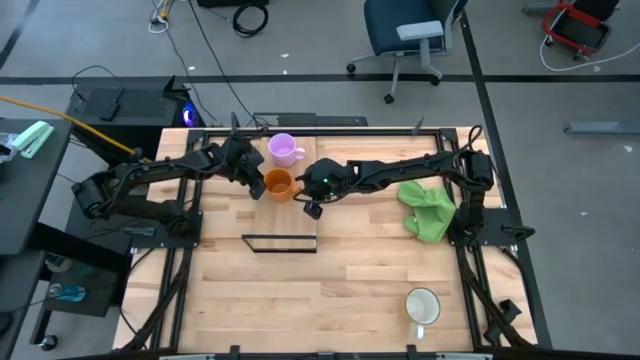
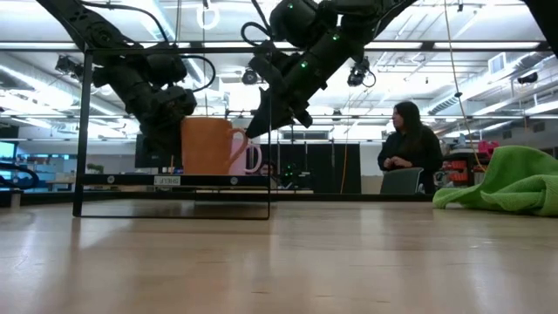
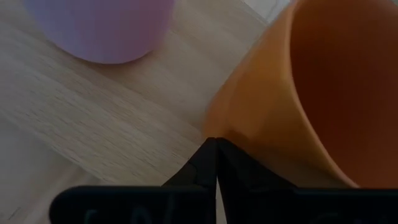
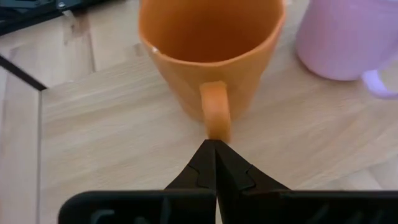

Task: Stack small to large cups/mugs on shelf
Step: Put the orange mug on the shelf, then move the shelf to the center of the table

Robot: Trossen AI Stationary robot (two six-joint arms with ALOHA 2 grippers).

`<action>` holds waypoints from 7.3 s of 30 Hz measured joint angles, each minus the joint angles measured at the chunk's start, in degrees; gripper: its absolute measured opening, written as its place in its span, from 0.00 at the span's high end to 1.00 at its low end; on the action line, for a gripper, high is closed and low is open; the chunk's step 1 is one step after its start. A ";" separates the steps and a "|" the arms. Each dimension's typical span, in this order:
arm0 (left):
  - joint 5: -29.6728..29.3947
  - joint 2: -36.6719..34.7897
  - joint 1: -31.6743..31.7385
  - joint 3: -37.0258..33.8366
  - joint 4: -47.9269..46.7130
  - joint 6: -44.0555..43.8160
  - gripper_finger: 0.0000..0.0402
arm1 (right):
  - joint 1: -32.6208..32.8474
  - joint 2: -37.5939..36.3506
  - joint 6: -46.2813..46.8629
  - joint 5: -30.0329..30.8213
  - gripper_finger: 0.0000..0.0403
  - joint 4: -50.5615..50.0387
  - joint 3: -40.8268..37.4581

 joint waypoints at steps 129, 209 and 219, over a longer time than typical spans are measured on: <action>-10.16 -3.61 16.37 -8.59 -3.91 -7.66 0.94 | -1.95 -25.12 16.63 7.62 0.99 -7.59 -27.45; -7.33 2.82 3.24 -8.58 5.95 -15.12 0.95 | -4.68 0.63 14.93 -6.92 0.99 20.61 -20.02; -7.21 2.84 1.42 -8.59 6.17 -15.16 0.96 | -3.34 0.35 15.15 -6.72 1.00 18.40 -20.02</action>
